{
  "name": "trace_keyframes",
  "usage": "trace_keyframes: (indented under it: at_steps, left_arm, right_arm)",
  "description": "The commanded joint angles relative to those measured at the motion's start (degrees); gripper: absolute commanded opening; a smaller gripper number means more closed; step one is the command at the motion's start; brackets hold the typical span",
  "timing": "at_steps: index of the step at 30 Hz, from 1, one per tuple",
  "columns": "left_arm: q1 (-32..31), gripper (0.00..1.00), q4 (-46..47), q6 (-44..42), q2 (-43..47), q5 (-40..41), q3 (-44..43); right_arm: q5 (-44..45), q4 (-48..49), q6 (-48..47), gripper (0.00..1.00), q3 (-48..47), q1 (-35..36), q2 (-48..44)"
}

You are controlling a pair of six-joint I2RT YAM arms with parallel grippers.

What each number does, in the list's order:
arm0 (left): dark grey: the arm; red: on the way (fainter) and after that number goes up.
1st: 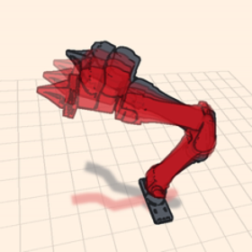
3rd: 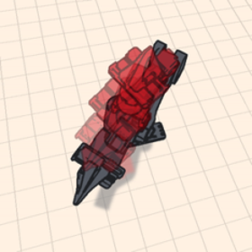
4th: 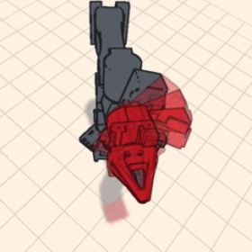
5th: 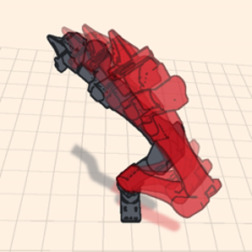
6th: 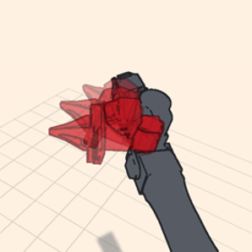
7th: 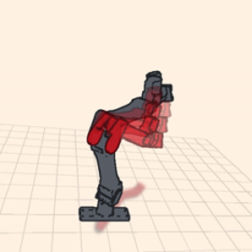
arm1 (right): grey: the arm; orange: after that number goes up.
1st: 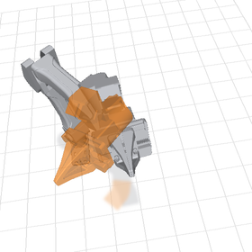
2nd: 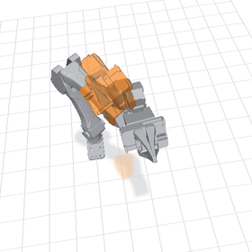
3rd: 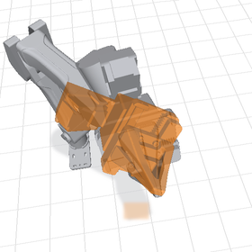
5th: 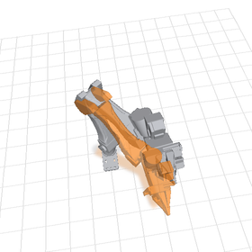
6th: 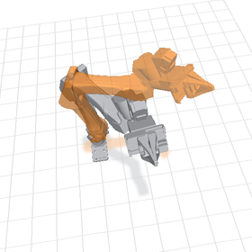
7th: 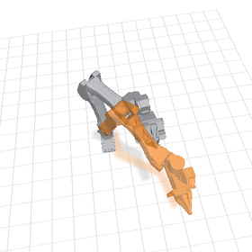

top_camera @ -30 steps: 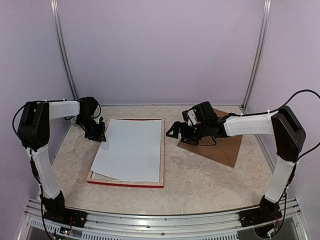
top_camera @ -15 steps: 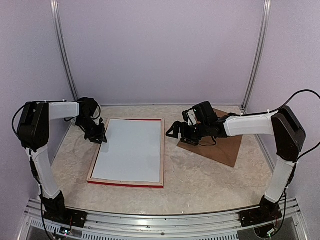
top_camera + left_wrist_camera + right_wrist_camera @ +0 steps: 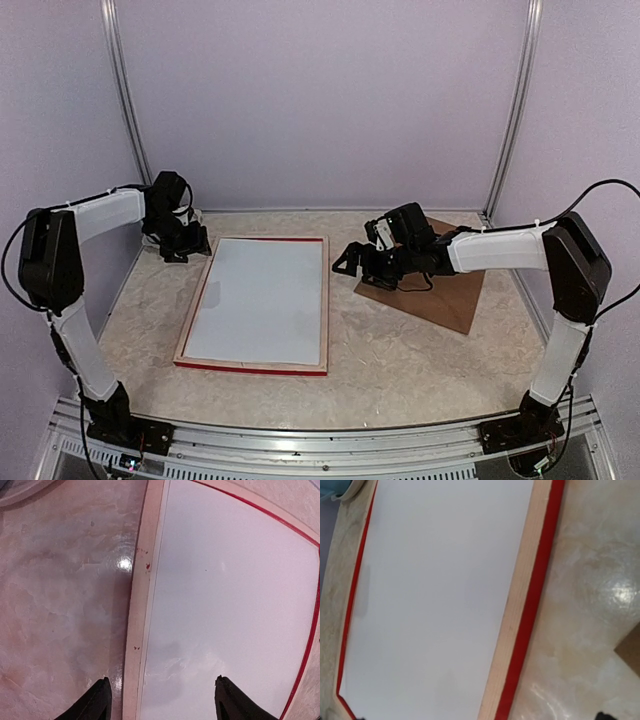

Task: Put the photo into the frame
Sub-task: Place the photo on the mat board.

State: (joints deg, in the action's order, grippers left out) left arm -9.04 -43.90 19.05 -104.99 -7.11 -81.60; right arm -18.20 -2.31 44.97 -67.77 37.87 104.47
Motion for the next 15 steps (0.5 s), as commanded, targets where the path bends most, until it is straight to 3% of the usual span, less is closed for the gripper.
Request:
trace_keyframes:
  at_steps: [1, 15]
  left_arm:
    - [0.2, 0.7, 1.7, 1.1, 0.9, 5.7, -2.1]
    - [-0.1, 0.63, 9.8, 1.0, -11.4, 10.6, -11.3]
  right_arm:
    - [2.1, -1.0, -1.1, 0.99, -0.5, 0.7, 0.1]
    - [4.6, -2.2, -1.7, 0.99, 2.0, 1.8, -1.6]
